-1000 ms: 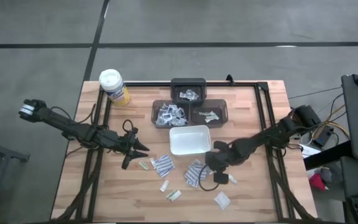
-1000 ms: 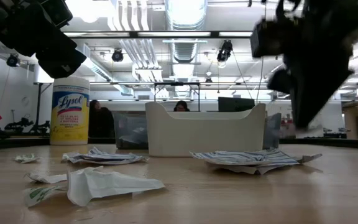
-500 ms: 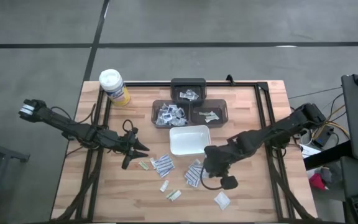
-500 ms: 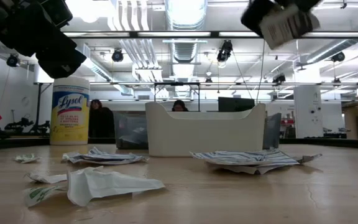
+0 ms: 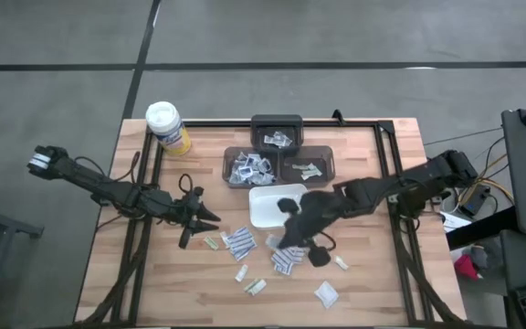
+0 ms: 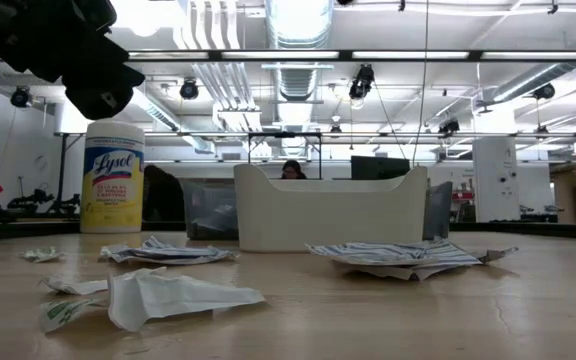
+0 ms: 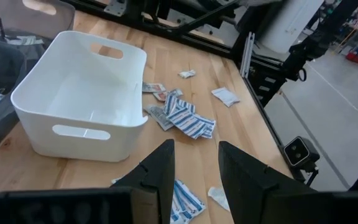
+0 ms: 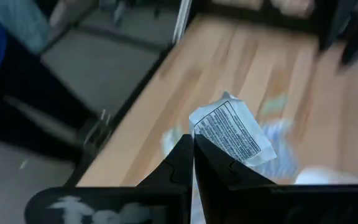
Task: Pick & Place First Aid Supplies
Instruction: Put the alcohol pad into the bottom left black bin
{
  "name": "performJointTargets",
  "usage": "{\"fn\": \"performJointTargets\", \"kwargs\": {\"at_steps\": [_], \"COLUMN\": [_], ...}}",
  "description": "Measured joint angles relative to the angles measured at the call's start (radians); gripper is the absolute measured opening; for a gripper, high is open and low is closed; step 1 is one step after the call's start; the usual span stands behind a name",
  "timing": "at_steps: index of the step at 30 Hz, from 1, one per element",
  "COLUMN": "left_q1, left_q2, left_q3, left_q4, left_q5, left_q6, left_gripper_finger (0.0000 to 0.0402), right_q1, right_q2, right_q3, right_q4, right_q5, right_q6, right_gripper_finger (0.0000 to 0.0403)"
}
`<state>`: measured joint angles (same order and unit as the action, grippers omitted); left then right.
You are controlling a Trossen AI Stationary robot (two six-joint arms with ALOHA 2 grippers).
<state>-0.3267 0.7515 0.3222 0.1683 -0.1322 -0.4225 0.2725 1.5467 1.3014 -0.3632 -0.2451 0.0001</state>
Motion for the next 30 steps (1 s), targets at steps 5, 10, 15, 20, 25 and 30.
{"fn": "performJointTargets", "kwargs": {"at_steps": [5, 10, 15, 20, 25, 30], "left_q1": [0.0, 0.0, 0.0, 0.0, 0.0, 0.0], "left_q2": [0.0, 0.0, 0.0, 0.0, 0.0, 0.0], "left_q3": [0.0, 0.0, 0.0, 0.0, 0.0, 0.0], "left_q4": [0.0, 0.003, 0.005, 0.005, 0.004, 0.004], "left_q5": [0.0, 0.0, 0.0, 0.0, 0.0, 0.0], "left_q6": [0.0, 0.0, -0.001, -0.001, -0.001, -0.001], "left_gripper_finger": [0.0117, 0.0117, 0.0117, 0.0117, 0.0117, 0.0117], "right_q1": [-0.053, -0.119, -0.184, -0.237, -0.272, -0.312], "right_q2": [0.0, 0.006, 0.018, 0.028, 0.028, 0.028], "right_q3": [0.0, 0.0, 0.0, -0.001, -0.001, -0.002], "right_q4": [0.189, 0.354, 0.456, 0.468, 0.458, 0.436], "right_q5": [0.0, 0.015, 0.125, 0.294, 0.463, 0.56], "right_q6": [-0.036, -0.039, -0.054, -0.062, -0.144, -0.187], "right_gripper_finger": [0.0008, 0.0008, 0.0008, 0.0008, 0.0008, 0.0008]}}
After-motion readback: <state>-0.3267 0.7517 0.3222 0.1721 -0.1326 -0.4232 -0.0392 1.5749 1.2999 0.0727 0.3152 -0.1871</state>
